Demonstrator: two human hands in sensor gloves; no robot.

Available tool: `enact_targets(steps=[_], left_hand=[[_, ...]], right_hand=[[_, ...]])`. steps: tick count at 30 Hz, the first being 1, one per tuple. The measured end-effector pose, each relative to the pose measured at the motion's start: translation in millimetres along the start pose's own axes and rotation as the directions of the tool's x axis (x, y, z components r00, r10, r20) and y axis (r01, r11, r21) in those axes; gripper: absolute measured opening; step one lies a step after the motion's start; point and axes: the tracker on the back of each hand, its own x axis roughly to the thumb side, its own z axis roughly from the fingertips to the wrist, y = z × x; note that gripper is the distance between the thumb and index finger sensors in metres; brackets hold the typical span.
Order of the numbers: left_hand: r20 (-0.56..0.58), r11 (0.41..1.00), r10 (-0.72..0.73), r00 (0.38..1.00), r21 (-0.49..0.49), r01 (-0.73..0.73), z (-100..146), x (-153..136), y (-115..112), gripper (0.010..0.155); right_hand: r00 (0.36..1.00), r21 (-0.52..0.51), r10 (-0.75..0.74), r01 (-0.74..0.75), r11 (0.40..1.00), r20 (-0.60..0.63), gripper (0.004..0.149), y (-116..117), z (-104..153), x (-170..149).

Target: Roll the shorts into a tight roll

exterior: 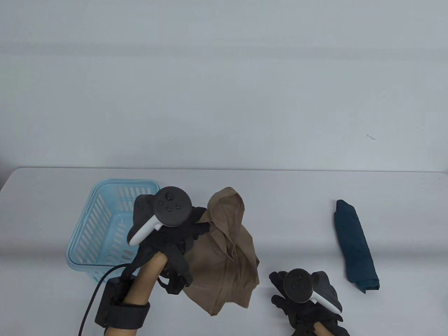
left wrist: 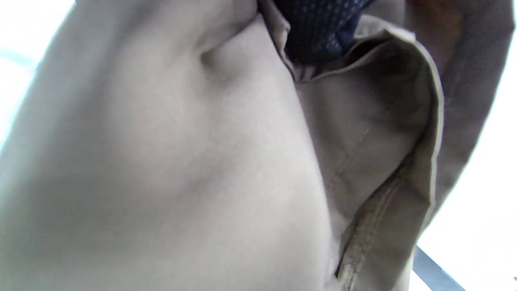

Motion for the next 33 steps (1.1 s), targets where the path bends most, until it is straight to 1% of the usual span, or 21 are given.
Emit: enact_targets(steps=[1, 2, 3, 4, 5, 6, 7, 9, 13, 15, 17, 18, 19, 20, 22, 23, 26, 28, 30, 31, 33], left_hand=[[-0.022, 0.999, -0.039, 0.999, -0.005, 0.039, -11, -4, -10, 0.043], [-0.057, 0.993, -0.107, 0.993, 0.044, 0.110, -28, -13, -23, 0.044], [-0.118, 0.982, -0.160, 0.980, 0.084, 0.171, -41, -20, -34, 0.049], [-0.166, 0.969, -0.229, 0.959, 0.056, 0.241, -53, -28, -45, 0.062], [-0.183, 0.962, -0.263, 0.947, 0.029, 0.273, -58, -31, -52, 0.071], [-0.185, 0.955, -0.284, 0.941, 0.028, 0.294, -61, -34, -60, 0.075], [-0.162, 0.957, -0.278, 0.947, 0.038, 0.288, -62, -35, -69, 0.076], [-0.122, 0.956, -0.291, 0.949, 0.010, 0.294, -60, -34, -81, 0.072], [0.003, 0.921, -0.377, 0.926, -0.105, 0.375, -43, -24, -111, 0.068], [0.065, 0.915, -0.366, 0.929, -0.160, 0.371, -33, -19, -129, 0.067], [0.122, 0.913, -0.306, 0.944, -0.244, 0.327, -21, -13, -152, 0.067], [0.134, 0.903, -0.290, 0.948, -0.290, 0.317, -16, -12, -163, 0.067], [0.126, 0.895, -0.293, 0.948, -0.311, 0.318, -14, -11, -169, 0.067], [0.100, 0.883, -0.316, 0.944, -0.332, 0.331, -10, -11, -178, 0.068], [0.093, 0.850, -0.376, 0.922, -0.361, 0.383, -7, -10, -192, 0.072], [0.087, 0.823, -0.423, 0.902, -0.379, 0.422, -7, -10, -200, 0.074], [0.069, 0.787, -0.496, 0.866, -0.385, 0.482, -8, -12, -215, 0.082], [0.059, 0.771, -0.510, 0.858, -0.411, 0.486, -10, -15, -226, 0.084], [0.070, 0.766, -0.512, 0.856, -0.414, 0.492, -12, -18, -234, 0.084], [0.067, 0.767, -0.523, 0.850, -0.398, 0.503, -12, -19, -237, 0.082], [0.123, 0.777, -0.520, 0.845, -0.342, 0.528, -14, -18, -238, 0.078]], right_hand=[[1.000, -0.002, 0.002, -0.002, 1.000, -0.008, 0.065, 0, 0, -1], [1.000, -0.007, 0.005, -0.005, 1.000, -0.020, 0.065, -1, -1, -3], [1.000, -0.012, 0.009, -0.010, 1.000, -0.028, 0.065, -1, -1, -4], [0.999, -0.020, 0.020, -0.021, 1.000, -0.041, 0.065, -1, -1, -5], [0.999, -0.023, 0.031, -0.032, 0.999, -0.044, 0.065, -1, 0, -6], [0.998, -0.024, 0.034, -0.035, 0.999, -0.045, 0.065, -2, 0, -7], [0.999, -0.027, 0.029, -0.030, 0.999, -0.044, 0.065, -3, 0, -7], [0.999, -0.027, 0.016, -0.017, 0.999, -0.036, 0.065, -3, 0, -7], [0.999, -0.013, 0.027, -0.028, 1.000, -0.028, 0.065, 0, -1, -5], [0.999, -0.002, 0.034, -0.034, 0.999, -0.021, 0.065, 2, -2, -3], [0.999, 0.006, 0.038, -0.038, 0.999, -0.014, 0.065, 4, -2, -1], [0.999, 0.007, 0.040, -0.040, 0.999, -0.011, 0.065, 4, -2, -1], [0.999, 0.007, 0.041, -0.041, 0.999, -0.009, 0.065, 4, -2, 0], [0.999, 0.007, 0.043, -0.043, 0.999, -0.007, 0.065, 5, -1, 0], [0.999, 0.007, 0.043, -0.043, 0.999, -0.004, 0.065, 5, -1, 1], [0.999, 0.007, 0.043, -0.043, 0.999, -0.002, 0.065, 5, -1, 0], [0.999, 0.007, 0.044, -0.044, 0.999, 0.002, 0.064, 6, -2, 0], [0.999, 0.007, 0.048, -0.048, 0.999, 0.004, 0.065, 6, -1, 1], [0.999, 0.001, 0.052, -0.052, 0.999, 0.010, 0.065, 6, -2, 1], [0.998, -0.004, 0.056, -0.056, 0.998, 0.013, 0.065, 6, -2, 1], [0.998, -0.014, 0.064, -0.064, 0.998, 0.021, 0.066, 6, -2, 2]])
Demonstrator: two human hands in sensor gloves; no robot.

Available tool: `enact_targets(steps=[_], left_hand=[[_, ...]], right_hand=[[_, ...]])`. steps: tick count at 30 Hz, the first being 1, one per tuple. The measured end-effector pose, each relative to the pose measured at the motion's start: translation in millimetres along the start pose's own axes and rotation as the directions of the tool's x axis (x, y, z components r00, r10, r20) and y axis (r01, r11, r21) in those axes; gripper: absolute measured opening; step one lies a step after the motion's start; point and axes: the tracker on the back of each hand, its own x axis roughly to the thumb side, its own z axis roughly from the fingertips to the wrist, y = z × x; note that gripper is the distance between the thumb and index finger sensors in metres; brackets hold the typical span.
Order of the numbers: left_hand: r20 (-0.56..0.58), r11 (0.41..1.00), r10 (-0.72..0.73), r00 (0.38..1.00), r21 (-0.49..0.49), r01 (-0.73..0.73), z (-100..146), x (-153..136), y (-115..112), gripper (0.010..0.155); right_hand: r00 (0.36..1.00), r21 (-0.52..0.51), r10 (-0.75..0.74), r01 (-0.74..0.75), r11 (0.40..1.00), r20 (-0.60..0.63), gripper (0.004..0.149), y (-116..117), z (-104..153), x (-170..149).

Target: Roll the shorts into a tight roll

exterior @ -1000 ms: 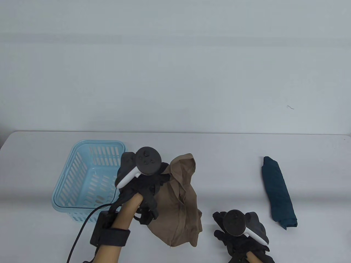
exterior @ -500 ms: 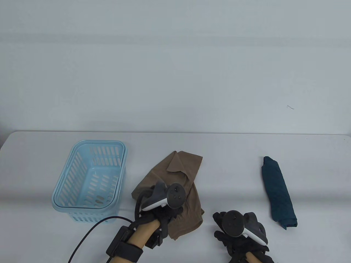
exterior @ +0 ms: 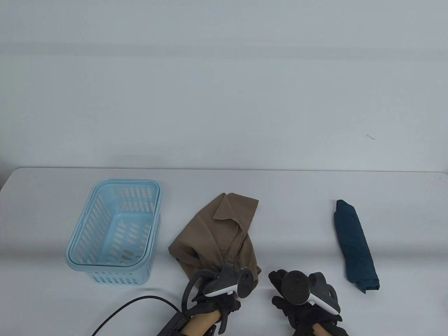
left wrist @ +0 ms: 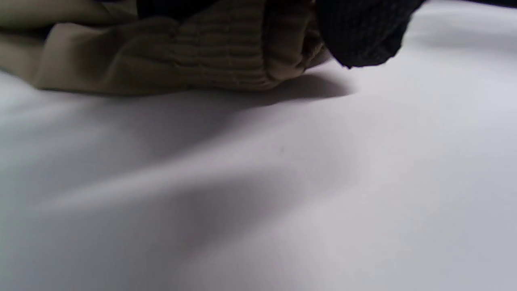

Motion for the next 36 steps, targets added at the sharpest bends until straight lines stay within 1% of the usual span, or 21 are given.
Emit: enact_targets(steps=[1, 3, 4, 6, 9, 11, 15, 17, 18, 19, 20, 21, 23, 25, 27, 30, 32, 34, 36], left_hand=[[0.022, 1.000, 0.012, 1.000, 0.007, -0.012, -1, 0, 1, 0.076], [0.032, 0.998, 0.065, 0.997, -0.014, -0.065, 1, 0, 3, 0.072], [0.069, 0.996, 0.091, 0.993, -0.004, -0.091, 1, 1, 4, 0.069], [0.100, 0.990, 0.137, 0.985, 0.001, -0.138, 3, 2, 4, 0.065], [0.158, 0.986, 0.159, 0.975, 0.021, -0.164, 5, 6, 3, 0.059], [0.186, 0.985, 0.168, 0.968, 0.013, -0.173, 6, 9, 3, 0.057], [0.285, 0.980, 0.194, 0.939, -0.013, -0.198, 8, 14, 2, 0.053], [0.304, 0.981, 0.190, 0.933, -0.020, -0.194, 9, 15, 1, 0.052], [0.296, 0.981, 0.188, 0.936, -0.017, -0.192, 9, 14, 1, 0.052], [0.275, 0.979, 0.199, 0.941, -0.012, -0.203, 10, 12, 1, 0.052], [0.255, 0.978, 0.204, 0.945, -0.006, -0.209, 10, 11, 1, 0.052], [0.200, 0.979, 0.197, 0.960, 0.018, -0.205, 9, 8, 1, 0.055], [0.132, 0.984, 0.156, 0.979, 0.069, -0.166, 9, 1, 4, 0.059], [0.057, 0.982, 0.154, 0.986, 0.105, -0.159, 9, -6, 7, 0.065], [0.006, 0.972, 0.179, 0.984, 0.152, -0.178, 11, -15, 12, 0.068], [-0.068, 0.955, 0.217, 0.974, 0.224, -0.197, 15, -29, 20, 0.072], [-0.113, 0.938, 0.247, 0.962, 0.277, -0.209, 18, -41, 25, 0.073], [-0.153, 0.925, 0.286, 0.946, 0.303, -0.230, 20, -52, 26, 0.073], [-0.167, 0.914, 0.308, 0.937, 0.325, -0.243, 22, -62, 24, 0.071]], right_hand=[[1.000, -0.003, 0.007, -0.007, 1.000, 0.010, 0.067, 0, 0, 1], [0.999, -0.001, 0.025, -0.025, 1.000, 0.035, 0.069, 1, -1, 3], [0.998, 0.000, 0.039, -0.039, 0.999, 0.048, 0.070, 2, -1, 5], [0.993, 0.017, 0.077, -0.079, 0.997, 0.089, 0.072, 4, -1, 9], [0.986, 0.036, 0.118, -0.122, 0.992, 0.115, 0.074, 9, -1, 15], [0.984, 0.045, 0.134, -0.141, 0.989, 0.118, 0.075, 11, -1, 17], [0.978, 0.067, 0.173, -0.181, 0.981, 0.115, 0.068, 21, -4, 19], [0.977, 0.042, 0.186, -0.191, 0.981, 0.104, 0.054, 23, -6, 19], [0.978, 0.017, 0.182, -0.184, 0.983, 0.101, 0.050, 23, -5, 19], [0.979, -0.051, 0.176, -0.171, 0.984, 0.102, 0.046, 19, -4, 19], [0.979, -0.069, 0.176, -0.170, 0.983, 0.102, 0.046, 18, -4, 19], [0.978, -0.117, 0.180, -0.167, 0.979, 0.106, 0.045, 13, -2, 19], [0.979, -0.209, 0.168, -0.142, 0.968, 0.112, 0.045, 4, 4, 21], [0.980, -0.277, 0.159, -0.120, 0.953, 0.123, 0.044, -4, 9, 23], [0.980, -0.343, 0.134, -0.076, 0.936, 0.149, 0.044, -14, 16, 25], [0.978, -0.391, 0.052, 0.032, 0.920, 0.202, 0.044, -25, 24, 29], [0.972, -0.421, 0.027, 0.076, 0.904, 0.235, 0.044, -30, 29, 32], [0.967, -0.450, 0.005, 0.113, 0.886, 0.254, 0.044, -35, 33, 32], [0.959, -0.459, -0.052, 0.181, 0.870, 0.279, 0.044, -39, 36, 31]])
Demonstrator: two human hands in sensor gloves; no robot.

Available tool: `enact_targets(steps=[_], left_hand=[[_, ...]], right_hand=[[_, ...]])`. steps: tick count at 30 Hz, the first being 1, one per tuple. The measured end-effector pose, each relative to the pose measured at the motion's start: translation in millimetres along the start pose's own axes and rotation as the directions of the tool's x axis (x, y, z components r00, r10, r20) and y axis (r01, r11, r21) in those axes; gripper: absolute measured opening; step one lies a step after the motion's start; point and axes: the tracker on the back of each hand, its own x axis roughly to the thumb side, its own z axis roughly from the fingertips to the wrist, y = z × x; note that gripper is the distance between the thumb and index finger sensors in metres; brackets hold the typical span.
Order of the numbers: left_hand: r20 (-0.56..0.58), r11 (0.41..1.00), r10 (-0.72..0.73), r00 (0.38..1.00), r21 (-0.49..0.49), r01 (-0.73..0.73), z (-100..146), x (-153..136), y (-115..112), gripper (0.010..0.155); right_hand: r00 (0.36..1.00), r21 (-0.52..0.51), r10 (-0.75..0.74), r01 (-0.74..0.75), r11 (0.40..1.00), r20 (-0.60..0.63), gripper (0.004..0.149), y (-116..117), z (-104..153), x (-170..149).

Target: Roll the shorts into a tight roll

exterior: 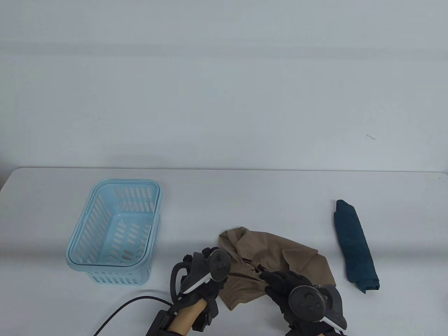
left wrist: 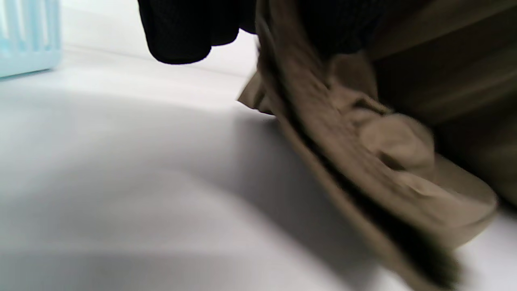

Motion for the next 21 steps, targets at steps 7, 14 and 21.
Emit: enact_targets(steps=[7, 14, 21], left_hand=[[-0.038, 0.993, 0.050, 0.998, 0.111, -0.045, -1, -32, -3, 0.049], [-0.017, 0.986, 0.083, 0.996, 0.145, -0.080, -3, -35, 5, 0.046], [0.055, 0.903, 0.283, 0.957, 0.322, -0.286, -2, -36, 81, 0.045]], right_hand=[[0.996, -0.039, -0.046, 0.043, 0.998, -0.075, 0.044, -12, -1, -17], [0.982, -0.035, -0.053, 0.048, 0.998, -0.180, 0.044, -11, -3, -37], [0.949, -0.148, -0.127, 0.087, 0.985, -0.290, 0.044, -59, -27, -46]])
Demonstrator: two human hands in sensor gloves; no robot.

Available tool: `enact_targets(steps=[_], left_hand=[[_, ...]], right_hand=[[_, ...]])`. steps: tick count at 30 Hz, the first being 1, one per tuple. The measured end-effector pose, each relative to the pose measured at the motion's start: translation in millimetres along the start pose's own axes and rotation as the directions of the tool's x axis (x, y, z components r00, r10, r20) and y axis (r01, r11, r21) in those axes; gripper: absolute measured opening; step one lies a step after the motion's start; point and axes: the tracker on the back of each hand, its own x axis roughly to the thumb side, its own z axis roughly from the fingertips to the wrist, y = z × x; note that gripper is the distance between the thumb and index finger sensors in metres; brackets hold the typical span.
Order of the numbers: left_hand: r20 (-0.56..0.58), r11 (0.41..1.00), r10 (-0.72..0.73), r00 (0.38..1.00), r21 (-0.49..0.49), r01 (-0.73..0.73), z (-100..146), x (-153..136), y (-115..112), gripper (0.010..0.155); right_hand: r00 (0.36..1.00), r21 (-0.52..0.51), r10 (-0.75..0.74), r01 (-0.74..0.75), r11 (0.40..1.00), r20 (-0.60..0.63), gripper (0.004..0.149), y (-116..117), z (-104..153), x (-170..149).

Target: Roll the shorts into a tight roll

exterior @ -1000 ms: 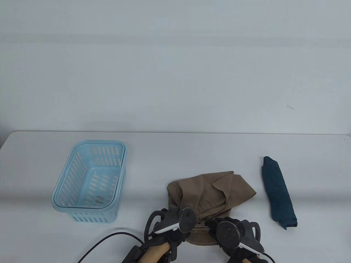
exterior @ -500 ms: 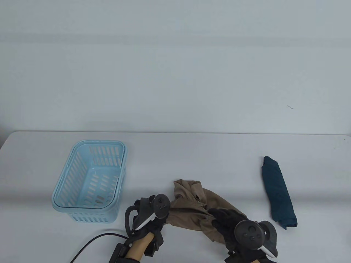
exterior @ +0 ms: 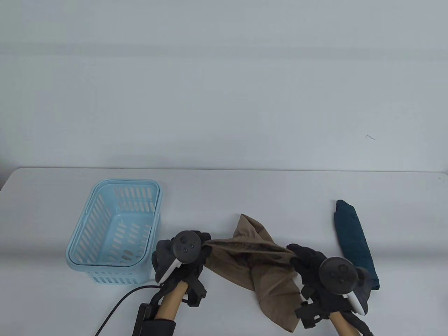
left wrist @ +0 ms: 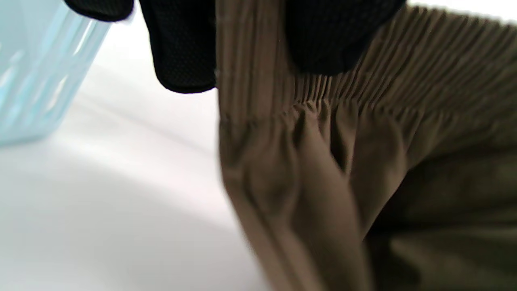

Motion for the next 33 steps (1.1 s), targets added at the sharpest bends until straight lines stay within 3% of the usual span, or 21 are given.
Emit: enact_targets(steps=[4, 7, 12, 18, 23, 27, 30, 33], left_hand=[[0.091, 0.992, 0.109, 0.990, 0.050, -0.114, -15, 29, 58, 0.044], [0.163, 0.981, 0.193, 0.967, -0.010, -0.194, -21, 46, 94, 0.043], [0.306, 0.988, 0.155, 0.939, -0.028, -0.154, -10, 71, 144, 0.044], [0.426, 0.982, 0.185, 0.885, -0.119, -0.148, 15, 91, 196, 0.048], [0.502, 0.933, 0.355, 0.789, -0.235, -0.271, 34, 109, 242, 0.050], [0.502, 0.909, 0.415, 0.759, -0.265, -0.322, 30, 115, 260, 0.051], [0.451, 0.928, 0.366, 0.814, -0.245, -0.281, 12, 112, 254, 0.051], [0.353, 0.948, 0.285, 0.891, -0.239, -0.209, -25, 102, 230, 0.046]], right_hand=[[1.000, -0.088, -0.002, 0.003, 0.996, 0.018, 0.044, -46, -23, 20], [0.998, -0.091, -0.043, 0.046, 0.995, 0.042, 0.044, -76, -37, 32], [0.982, -0.012, -0.157, 0.159, 0.987, 0.103, 0.043, -119, -49, 49], [0.917, 0.135, -0.323, 0.299, 0.945, 0.234, 0.045, -170, -38, 73], [0.858, 0.194, -0.373, 0.323, 0.926, 0.352, 0.046, -216, -24, 103], [0.837, 0.207, -0.395, 0.340, 0.917, 0.378, 0.047, -234, -27, 117], [0.888, 0.170, -0.323, 0.281, 0.945, 0.327, 0.046, -226, -45, 115], [0.950, 0.146, -0.229, 0.201, 0.969, 0.212, 0.044, -199, -81, 98]])
